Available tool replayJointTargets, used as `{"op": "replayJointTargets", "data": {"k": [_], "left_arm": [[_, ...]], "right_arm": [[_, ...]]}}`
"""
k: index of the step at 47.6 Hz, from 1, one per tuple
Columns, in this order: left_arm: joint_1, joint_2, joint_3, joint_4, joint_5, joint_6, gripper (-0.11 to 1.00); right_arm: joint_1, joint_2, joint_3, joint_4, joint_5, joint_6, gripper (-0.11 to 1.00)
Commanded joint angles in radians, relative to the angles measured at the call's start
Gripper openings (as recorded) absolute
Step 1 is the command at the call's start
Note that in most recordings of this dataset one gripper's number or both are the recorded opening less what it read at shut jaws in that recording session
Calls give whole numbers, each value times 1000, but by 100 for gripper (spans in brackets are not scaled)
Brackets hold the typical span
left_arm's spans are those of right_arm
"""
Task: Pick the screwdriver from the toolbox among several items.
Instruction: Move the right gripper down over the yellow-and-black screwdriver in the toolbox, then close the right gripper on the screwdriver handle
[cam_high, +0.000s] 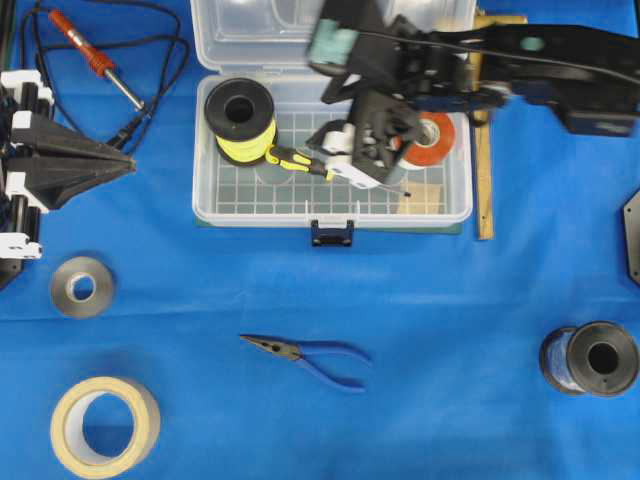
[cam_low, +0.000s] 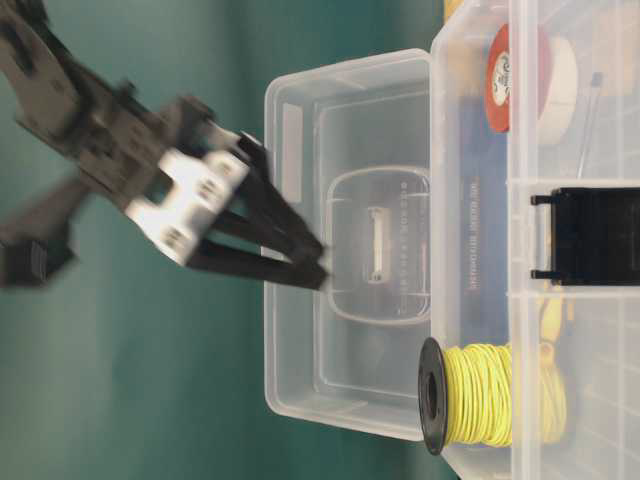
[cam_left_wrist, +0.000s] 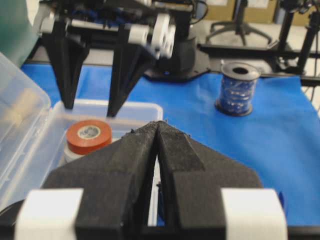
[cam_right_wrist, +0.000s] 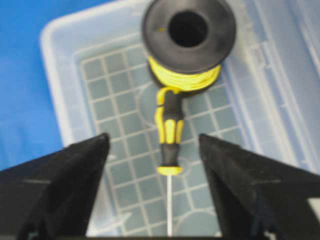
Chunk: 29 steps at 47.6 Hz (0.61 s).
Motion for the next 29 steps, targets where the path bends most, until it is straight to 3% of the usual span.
{"op": "replayJointTargets", "data": {"k": [1, 17, 29], "left_arm": [[2, 3, -14, -2, -6, 2, 0], [2, 5, -12, -2, 3, 0, 0], [2, 3, -9, 0, 20, 0, 0]], "right_arm": [[-8, 48, -49, -3, 11, 15, 71], [-20, 225, -67, 2, 32, 86, 70], [-23, 293, -69, 12, 25, 89, 70]]}}
